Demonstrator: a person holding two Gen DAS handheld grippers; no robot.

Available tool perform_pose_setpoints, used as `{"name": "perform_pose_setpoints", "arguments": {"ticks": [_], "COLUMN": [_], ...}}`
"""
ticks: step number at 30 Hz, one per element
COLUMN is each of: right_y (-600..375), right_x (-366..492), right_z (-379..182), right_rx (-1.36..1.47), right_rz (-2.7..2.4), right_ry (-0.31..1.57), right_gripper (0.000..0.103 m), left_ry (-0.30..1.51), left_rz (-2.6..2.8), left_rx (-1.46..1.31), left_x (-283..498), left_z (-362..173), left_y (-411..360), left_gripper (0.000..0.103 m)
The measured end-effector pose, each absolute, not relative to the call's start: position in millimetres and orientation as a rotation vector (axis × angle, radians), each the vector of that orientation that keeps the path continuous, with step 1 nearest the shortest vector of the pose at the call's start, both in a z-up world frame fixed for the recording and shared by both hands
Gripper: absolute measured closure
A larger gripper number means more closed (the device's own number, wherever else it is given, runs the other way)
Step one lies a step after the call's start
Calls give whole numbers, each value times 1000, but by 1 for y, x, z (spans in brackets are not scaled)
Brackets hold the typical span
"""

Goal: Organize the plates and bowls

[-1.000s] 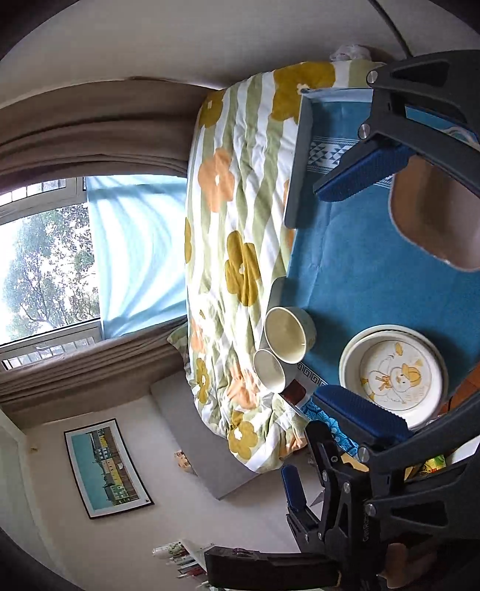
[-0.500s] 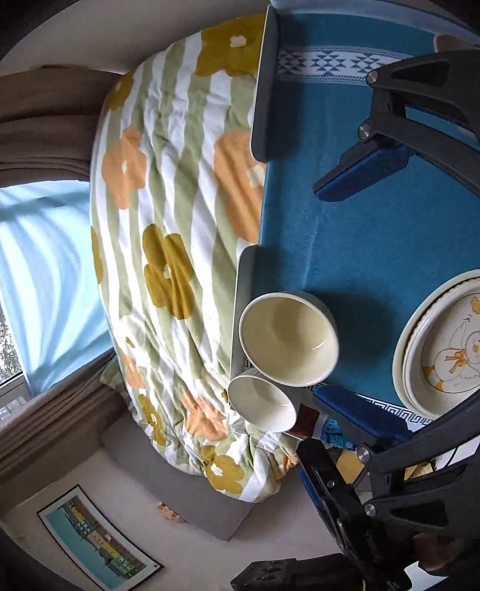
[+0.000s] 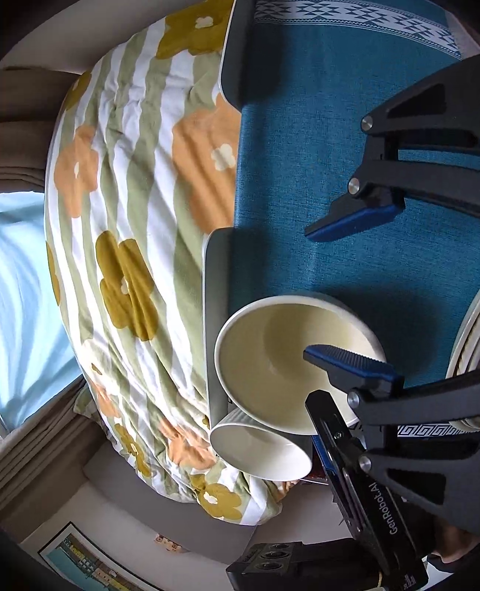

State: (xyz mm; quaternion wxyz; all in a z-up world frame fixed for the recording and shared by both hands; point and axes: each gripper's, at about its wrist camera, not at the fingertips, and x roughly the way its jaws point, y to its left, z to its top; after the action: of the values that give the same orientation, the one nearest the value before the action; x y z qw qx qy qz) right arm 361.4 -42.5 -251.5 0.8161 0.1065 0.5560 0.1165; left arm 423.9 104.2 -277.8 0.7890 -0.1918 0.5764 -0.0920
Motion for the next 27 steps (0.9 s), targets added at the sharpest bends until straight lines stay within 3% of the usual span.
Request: {"name": "perform_pose_setpoints", "arguments": {"ticks": [2,4,7,10,27], "right_y": [-40,-36,-31,-26,-24], "right_x": [363,366,369,372,365], "right_z": [-252,-253,-255,-261,-254], "right_rx": [227,218,205,191,162], "right_rz": [251,255,255,254,242], "right_ry": [1187,1188,1192,1206,1169], "right_gripper": [57,69,75,88,90], "left_ry": [1240,1237,1234,1229,1177], "left_rz": [-192,-181,-168,-159,-162], "left_rx": [-406,-398,-380,-399,-304], "left_x": [426,429,433,435,426], "left_z": [-278,-278,-280,-282,-262], "left_y": [104,105,108,113,104], "left_gripper": [73,81,89,91,91]}}
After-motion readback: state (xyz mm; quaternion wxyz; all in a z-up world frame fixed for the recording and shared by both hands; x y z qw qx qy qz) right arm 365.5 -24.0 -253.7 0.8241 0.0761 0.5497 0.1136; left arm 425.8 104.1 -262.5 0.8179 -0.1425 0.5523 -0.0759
